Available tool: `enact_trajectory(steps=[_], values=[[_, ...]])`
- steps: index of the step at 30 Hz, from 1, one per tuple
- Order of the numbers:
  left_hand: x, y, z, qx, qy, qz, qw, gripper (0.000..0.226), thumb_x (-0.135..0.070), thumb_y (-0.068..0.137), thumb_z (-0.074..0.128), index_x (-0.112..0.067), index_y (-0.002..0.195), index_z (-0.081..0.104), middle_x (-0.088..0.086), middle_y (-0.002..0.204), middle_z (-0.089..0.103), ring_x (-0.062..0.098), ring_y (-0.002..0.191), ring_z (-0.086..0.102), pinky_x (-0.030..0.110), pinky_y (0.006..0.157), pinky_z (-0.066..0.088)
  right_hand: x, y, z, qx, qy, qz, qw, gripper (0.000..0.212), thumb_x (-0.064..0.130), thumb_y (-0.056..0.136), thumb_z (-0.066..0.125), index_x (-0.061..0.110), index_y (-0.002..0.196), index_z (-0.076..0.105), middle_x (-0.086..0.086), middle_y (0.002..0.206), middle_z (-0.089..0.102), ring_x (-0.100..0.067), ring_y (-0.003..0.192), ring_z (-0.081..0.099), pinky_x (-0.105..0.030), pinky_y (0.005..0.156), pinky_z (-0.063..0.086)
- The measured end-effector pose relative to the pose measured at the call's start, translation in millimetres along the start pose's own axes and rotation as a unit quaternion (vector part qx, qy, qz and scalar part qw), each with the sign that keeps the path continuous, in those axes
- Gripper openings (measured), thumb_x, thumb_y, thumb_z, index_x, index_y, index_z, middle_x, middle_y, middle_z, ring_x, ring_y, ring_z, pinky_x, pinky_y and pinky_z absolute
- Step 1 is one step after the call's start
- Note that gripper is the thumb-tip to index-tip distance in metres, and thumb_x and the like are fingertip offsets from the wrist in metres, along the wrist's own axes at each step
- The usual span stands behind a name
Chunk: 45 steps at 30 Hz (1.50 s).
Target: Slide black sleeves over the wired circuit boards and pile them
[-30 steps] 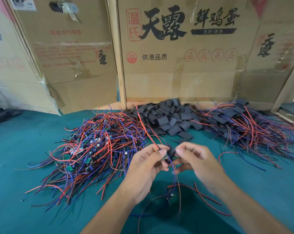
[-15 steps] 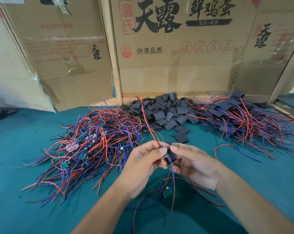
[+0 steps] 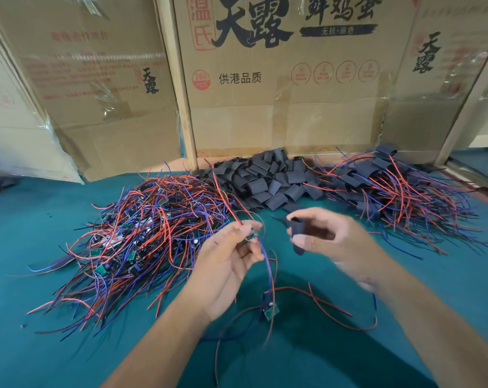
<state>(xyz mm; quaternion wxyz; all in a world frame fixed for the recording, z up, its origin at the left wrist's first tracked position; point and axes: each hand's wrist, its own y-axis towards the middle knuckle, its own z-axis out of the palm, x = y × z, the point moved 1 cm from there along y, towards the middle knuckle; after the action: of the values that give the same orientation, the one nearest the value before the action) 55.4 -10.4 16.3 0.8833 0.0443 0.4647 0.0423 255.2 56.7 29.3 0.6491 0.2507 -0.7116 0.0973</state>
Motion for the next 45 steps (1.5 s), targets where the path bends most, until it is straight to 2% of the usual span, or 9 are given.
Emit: enact_trajectory(steps=[4, 8, 13, 20, 24, 29, 33, 38, 45], values=[[-16, 5, -12, -0.064, -0.023, 0.041, 0.997, 0.028, -0.02, 0.084, 0.061, -0.001, 0.104, 0.065, 0.004, 0.072, 0.056, 0.014, 0.063, 0.055, 0.023, 0.061, 0.053, -6, -2, 4, 0.094, -0.138, 0.023, 0.986, 0.034, 0.016, 0.079, 0.082, 0.024, 0.109, 0.067, 0.004, 0.1, 0.074, -0.01, 0.093, 0.069, -0.026, 0.09, 0.051], [-30, 6, -16, -0.084, -0.027, 0.073, 0.993, 0.028, -0.022, 0.085, 0.059, -0.004, 0.104, 0.064, 0.001, 0.074, 0.06, 0.012, 0.064, 0.057, 0.022, 0.063, 0.053, -9, -10, 22, 0.195, -0.108, 0.045, 0.974, 0.031, 0.015, 0.08, 0.082, 0.017, 0.106, 0.067, -0.003, 0.1, 0.073, -0.012, 0.092, 0.067, -0.024, 0.089, 0.05], [-46, 4, -15, -0.096, -0.087, 0.086, 0.988, 0.025, -0.027, 0.083, 0.061, -0.01, 0.1, 0.065, 0.001, 0.075, 0.047, 0.009, 0.065, 0.054, 0.019, 0.063, 0.051, -12, -17, 47, 0.236, -0.042, 0.049, 0.97, 0.03, 0.0, 0.081, 0.077, 0.004, 0.107, 0.063, -0.008, 0.099, 0.069, -0.015, 0.09, 0.062, -0.028, 0.087, 0.05], [-52, -1, -11, -0.078, -0.166, 0.076, 0.98, 0.017, -0.028, 0.089, 0.059, -0.013, 0.096, 0.063, -0.005, 0.086, 0.062, 0.005, 0.072, 0.055, 0.015, 0.068, 0.051, -12, -20, 63, 0.198, -0.044, 0.017, 0.979, 0.034, 0.003, 0.08, 0.079, 0.006, 0.111, 0.065, -0.005, 0.109, 0.071, -0.015, 0.096, 0.064, -0.029, 0.09, 0.05], [-51, -2, -10, -0.065, -0.183, 0.06, 0.979, 0.018, -0.028, 0.091, 0.058, -0.013, 0.095, 0.065, -0.006, 0.085, 0.061, 0.004, 0.07, 0.054, 0.016, 0.069, 0.047, -11, -22, 70, 0.169, -0.076, -0.02, 0.982, 0.036, 0.017, 0.078, 0.082, 0.018, 0.111, 0.067, 0.003, 0.109, 0.071, -0.014, 0.095, 0.066, -0.041, 0.092, 0.053], [-49, -1, -13, -0.073, -0.19, 0.049, 0.978, 0.019, -0.028, 0.089, 0.06, -0.014, 0.101, 0.059, -0.006, 0.092, 0.058, 0.004, 0.072, 0.05, 0.017, 0.071, 0.046, -8, -22, 65, 0.118, -0.098, -0.041, 0.987, 0.038, 0.024, 0.075, 0.082, 0.036, 0.107, 0.066, 0.01, 0.104, 0.073, -0.007, 0.089, 0.068, -0.024, 0.085, 0.052], [-48, 0, -16, -0.088, -0.202, 0.059, 0.974, 0.018, -0.025, 0.089, 0.061, -0.011, 0.101, 0.059, -0.003, 0.091, 0.062, 0.005, 0.073, 0.055, 0.015, 0.072, 0.05, -6, -20, 58, 0.094, -0.182, -0.057, 0.977, 0.039, 0.025, 0.076, 0.084, 0.037, 0.109, 0.067, 0.015, 0.104, 0.072, -0.007, 0.094, 0.068, -0.032, 0.093, 0.053], [-46, 2, -19, -0.093, -0.192, 0.062, 0.975, 0.018, -0.025, 0.091, 0.06, -0.01, 0.101, 0.06, -0.004, 0.093, 0.064, 0.005, 0.073, 0.056, 0.016, 0.073, 0.051, -4, -20, 57, 0.089, -0.207, -0.066, 0.972, 0.04, 0.025, 0.077, 0.084, 0.041, 0.109, 0.065, 0.024, 0.102, 0.07, 0.0, 0.095, 0.065, -0.022, 0.091, 0.05], [-46, 3, -21, -0.111, -0.196, 0.064, 0.972, 0.02, -0.025, 0.089, 0.062, -0.01, 0.102, 0.06, -0.003, 0.093, 0.066, 0.006, 0.075, 0.057, 0.016, 0.074, 0.052, -7, -18, 55, 0.075, -0.212, -0.077, 0.971, 0.039, 0.025, 0.077, 0.083, 0.041, 0.107, 0.064, 0.022, 0.101, 0.07, -0.001, 0.095, 0.064, -0.021, 0.09, 0.05]])
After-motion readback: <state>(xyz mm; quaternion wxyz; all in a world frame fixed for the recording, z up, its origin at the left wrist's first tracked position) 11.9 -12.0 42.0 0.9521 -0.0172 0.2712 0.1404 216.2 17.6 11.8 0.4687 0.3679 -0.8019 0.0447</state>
